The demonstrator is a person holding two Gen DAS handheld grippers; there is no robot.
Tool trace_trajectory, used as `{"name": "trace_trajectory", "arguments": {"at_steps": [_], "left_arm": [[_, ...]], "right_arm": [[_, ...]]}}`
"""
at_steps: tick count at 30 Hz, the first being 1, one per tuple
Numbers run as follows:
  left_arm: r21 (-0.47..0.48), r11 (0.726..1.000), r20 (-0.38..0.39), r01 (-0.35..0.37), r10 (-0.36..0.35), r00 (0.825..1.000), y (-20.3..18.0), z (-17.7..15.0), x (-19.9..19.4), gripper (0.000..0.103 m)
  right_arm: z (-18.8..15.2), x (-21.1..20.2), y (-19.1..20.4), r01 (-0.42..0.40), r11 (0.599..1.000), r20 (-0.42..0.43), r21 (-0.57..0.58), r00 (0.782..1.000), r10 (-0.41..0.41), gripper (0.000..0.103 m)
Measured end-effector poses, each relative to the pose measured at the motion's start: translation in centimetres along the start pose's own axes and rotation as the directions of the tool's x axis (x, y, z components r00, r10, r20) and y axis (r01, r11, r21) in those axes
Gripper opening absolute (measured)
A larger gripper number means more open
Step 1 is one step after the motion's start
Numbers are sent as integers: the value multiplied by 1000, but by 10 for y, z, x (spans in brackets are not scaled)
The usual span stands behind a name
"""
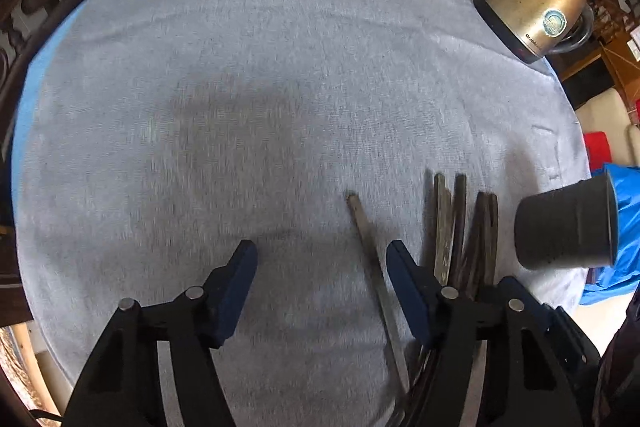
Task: Organize utensils
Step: 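Close the left gripper on one chopstick while the right gripper grasps another chopstick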
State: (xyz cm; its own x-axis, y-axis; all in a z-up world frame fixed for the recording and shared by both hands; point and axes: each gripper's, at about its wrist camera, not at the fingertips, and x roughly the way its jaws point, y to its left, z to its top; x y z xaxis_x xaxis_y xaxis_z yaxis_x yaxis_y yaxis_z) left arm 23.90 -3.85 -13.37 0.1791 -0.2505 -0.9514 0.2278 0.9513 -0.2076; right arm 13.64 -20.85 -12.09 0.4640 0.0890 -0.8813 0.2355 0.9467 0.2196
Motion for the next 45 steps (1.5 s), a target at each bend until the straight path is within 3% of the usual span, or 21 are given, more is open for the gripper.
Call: {"name": "trace_trajectory", "arguments": {"at_steps": [2, 3, 6, 8, 17, 21, 23, 26, 27, 30, 32, 33, 34, 36, 40, 45], "left_arm": [[18, 1000, 0, -17, 17, 1000, -4, 1, 1, 64], [19, 999, 2, -25, 25, 1000, -6, 1, 1, 56], [25, 1000, 3, 19, -19, 1000, -9, 4, 0, 20], [29, 999, 2, 36, -36, 999, -11, 3, 0, 7], [49, 999, 47, 4, -6, 999, 0, -9, -11, 5], [-6, 998, 23, 61, -60, 998, 12, -8, -13, 5], [-49, 994, 17, 100, -99, 995, 18, -8, -18, 12], [-63, 990, 26, 125, -123, 992, 14, -4, -21, 42], [-61, 990, 30, 124, -122, 992, 11, -3, -22, 48], [-33, 992, 18, 122, -121, 992, -3, 1, -18, 48], [-19, 997, -2, 76, -76, 997, -8, 3, -11, 48], [-19, 998, -17, 58, -58, 998, -9, 5, -6, 37], [-21, 998, -34, 52, -52, 998, -10, 6, 0, 20], [7, 1000, -6, 26, -26, 1000, -18, 9, 4, 10], [23, 999, 9, 26, -26, 1000, -24, 11, 7, 9], [29, 999, 85, 20, -22, 996, -18, 8, -19, 6]], "right_arm": [[1, 5, 3, 17, 1000, -4, -6, 1000, -17, 25], [1, 4, 3, 23, 1000, -2, -13, 1000, -23, 24], [0, -1, 1, -4, 1000, 14, -1, 1000, 4, 22], [-2, -8, -2, -42, 999, 28, 6, 999, 41, 13], [-15, -34, -27, -128, 990, 69, 64, 990, 123, 12], [-21, -48, -30, -184, 980, 111, 71, 978, 176, 12], [-25, -54, -32, -219, 973, 127, 78, 970, 208, 13], [-26, -62, -33, -270, 959, 142, 82, 956, 257, 13], [-27, -64, -34, -290, 953, 147, 86, 950, 275, 13], [-29, -70, -42, -378, 918, 146, 118, 921, 361, 13], [-29, -68, -46, -421, 895, 146, 146, 904, 402, 13], [-31, -67, -49, -435, 887, 149, 156, 898, 414, 13], [-32, -67, -51, -447, 879, 151, 167, 892, 426, 13], [-35, -66, -55, -465, 868, 155, 175, 883, 442, 13], [-38, -66, -58, -495, 851, 157, 177, 868, 472, 15], [-40, -68, -62, -453, 877, 151, 159, 889, 432, 16]]}}
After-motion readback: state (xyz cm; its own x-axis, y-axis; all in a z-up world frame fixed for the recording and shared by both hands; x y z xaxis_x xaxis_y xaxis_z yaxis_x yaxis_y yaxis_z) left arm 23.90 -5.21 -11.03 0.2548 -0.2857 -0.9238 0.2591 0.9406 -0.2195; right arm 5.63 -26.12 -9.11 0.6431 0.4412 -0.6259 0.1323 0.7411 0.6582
